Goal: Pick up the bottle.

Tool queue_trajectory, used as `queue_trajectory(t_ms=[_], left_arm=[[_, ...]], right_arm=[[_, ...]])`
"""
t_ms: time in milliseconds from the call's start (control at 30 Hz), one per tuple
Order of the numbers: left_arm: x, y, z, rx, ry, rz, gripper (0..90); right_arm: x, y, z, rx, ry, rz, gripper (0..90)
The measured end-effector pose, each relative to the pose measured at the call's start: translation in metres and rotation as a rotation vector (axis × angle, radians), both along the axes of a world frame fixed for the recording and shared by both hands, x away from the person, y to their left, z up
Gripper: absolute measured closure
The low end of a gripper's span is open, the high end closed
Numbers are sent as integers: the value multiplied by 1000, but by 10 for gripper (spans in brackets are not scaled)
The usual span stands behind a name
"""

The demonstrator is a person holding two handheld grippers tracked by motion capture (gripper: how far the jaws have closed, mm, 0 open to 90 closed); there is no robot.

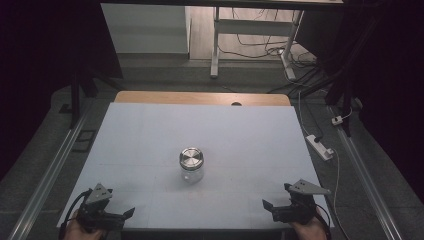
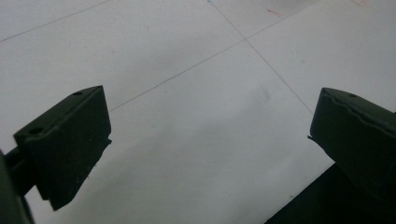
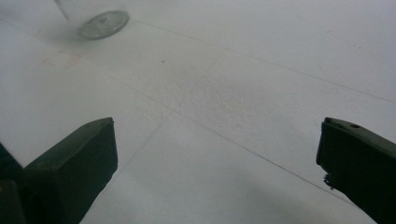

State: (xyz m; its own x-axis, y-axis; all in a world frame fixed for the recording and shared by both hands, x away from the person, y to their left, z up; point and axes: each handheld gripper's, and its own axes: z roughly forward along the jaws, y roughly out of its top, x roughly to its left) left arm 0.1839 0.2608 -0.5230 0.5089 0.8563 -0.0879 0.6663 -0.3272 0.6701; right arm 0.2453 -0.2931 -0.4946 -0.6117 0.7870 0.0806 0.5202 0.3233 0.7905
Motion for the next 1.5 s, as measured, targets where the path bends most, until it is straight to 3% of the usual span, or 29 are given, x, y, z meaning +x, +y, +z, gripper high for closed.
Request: queue_trajectory(t_ms=[500,1000,1033,1500], left_arm=[[1,0,0,3,15,-1,0],[3,-4,0,35,16,-4,0],[3,-5,1,27,0,-6,0],[15,-12,11,-66,-44,-64,0]], right_arm=[[1,-1,0,39,28,39,0],[2,0,-1,25,38,56,0],[2,1,-1,21,39,59,0],[2,3,-1,5,39,73,0]])
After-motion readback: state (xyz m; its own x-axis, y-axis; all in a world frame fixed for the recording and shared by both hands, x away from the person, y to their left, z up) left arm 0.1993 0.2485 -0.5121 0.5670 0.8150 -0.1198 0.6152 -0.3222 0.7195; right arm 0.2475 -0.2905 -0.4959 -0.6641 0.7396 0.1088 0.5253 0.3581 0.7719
